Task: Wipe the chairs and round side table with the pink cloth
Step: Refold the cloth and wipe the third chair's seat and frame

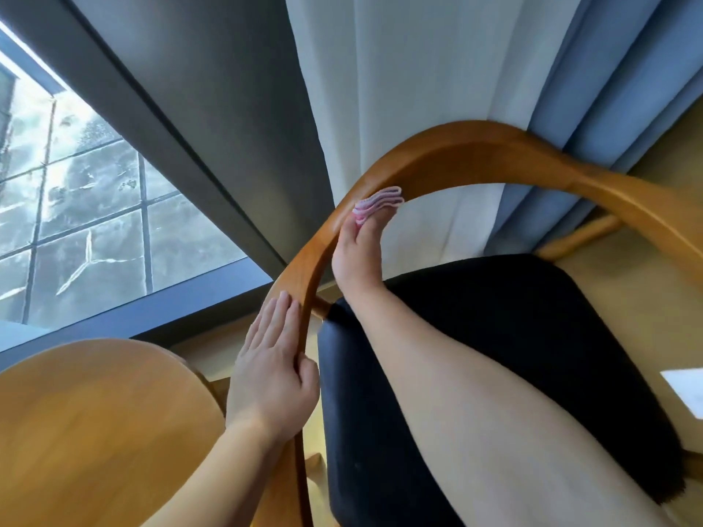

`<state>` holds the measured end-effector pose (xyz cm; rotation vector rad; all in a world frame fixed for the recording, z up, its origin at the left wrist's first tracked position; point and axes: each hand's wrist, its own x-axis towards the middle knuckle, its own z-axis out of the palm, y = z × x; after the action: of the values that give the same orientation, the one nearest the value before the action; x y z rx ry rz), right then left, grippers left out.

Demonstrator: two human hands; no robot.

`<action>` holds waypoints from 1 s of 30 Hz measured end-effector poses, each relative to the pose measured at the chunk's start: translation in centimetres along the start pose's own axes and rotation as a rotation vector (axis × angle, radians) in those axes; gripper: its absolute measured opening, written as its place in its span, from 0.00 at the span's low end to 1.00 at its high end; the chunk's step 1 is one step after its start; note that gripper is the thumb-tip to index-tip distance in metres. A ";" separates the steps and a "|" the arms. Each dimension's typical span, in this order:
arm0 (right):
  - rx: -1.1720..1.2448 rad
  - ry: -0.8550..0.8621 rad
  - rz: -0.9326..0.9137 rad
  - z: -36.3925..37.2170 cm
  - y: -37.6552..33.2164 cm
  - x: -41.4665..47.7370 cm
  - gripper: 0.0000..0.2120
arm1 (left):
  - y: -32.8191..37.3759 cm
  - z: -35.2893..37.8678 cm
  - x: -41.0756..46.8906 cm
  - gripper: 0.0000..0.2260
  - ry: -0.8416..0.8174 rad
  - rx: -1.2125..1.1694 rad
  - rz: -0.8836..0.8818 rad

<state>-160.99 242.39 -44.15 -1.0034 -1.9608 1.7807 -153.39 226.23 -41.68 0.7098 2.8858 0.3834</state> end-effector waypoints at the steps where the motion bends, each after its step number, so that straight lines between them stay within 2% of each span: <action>1: 0.025 0.019 0.019 0.7 -0.1 0.2 0.33 | 0.0 0.0 0.0 0.28 -0.002 0.002 0.002; 6: 0.165 0.192 0.035 0.0 -1.8 2.9 0.34 | 0.0 -0.1 0.0 0.29 -0.008 -0.004 0.004; 9: 0.247 0.355 0.072 -4.4 -3.9 6.7 0.34 | 0.1 -0.2 0.1 0.29 -0.014 -0.012 -0.007; 13: 0.308 0.592 0.219 -10.7 -4.3 11.4 0.35 | 0.5 -0.3 0.1 0.29 -0.020 -0.005 -0.013; 16: 0.311 0.639 0.232 -11.8 -4.0 11.7 0.34 | 0.3 -0.3 0.0 0.29 -0.034 0.003 -0.024; 20: 0.273 0.547 0.136 -9.7 -3.5 10.2 0.31 | 0.1 -0.2 0.0 0.29 -0.036 0.001 -0.023; 26: 0.115 0.163 0.019 -2.6 -1.7 3.4 0.30 | 0.0 -0.3 -0.3 0.33 -0.015 -0.055 -0.014; 30: -0.020 -0.042 -0.026 -0.9 -0.4 -0.8 0.27 | 0.2 -0.2 -0.5 0.32 0.022 -0.106 -0.006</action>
<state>-159.94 242.53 -43.47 -0.9496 -2.0110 1.7862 -152.93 226.08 -41.36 0.6834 2.8620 0.5427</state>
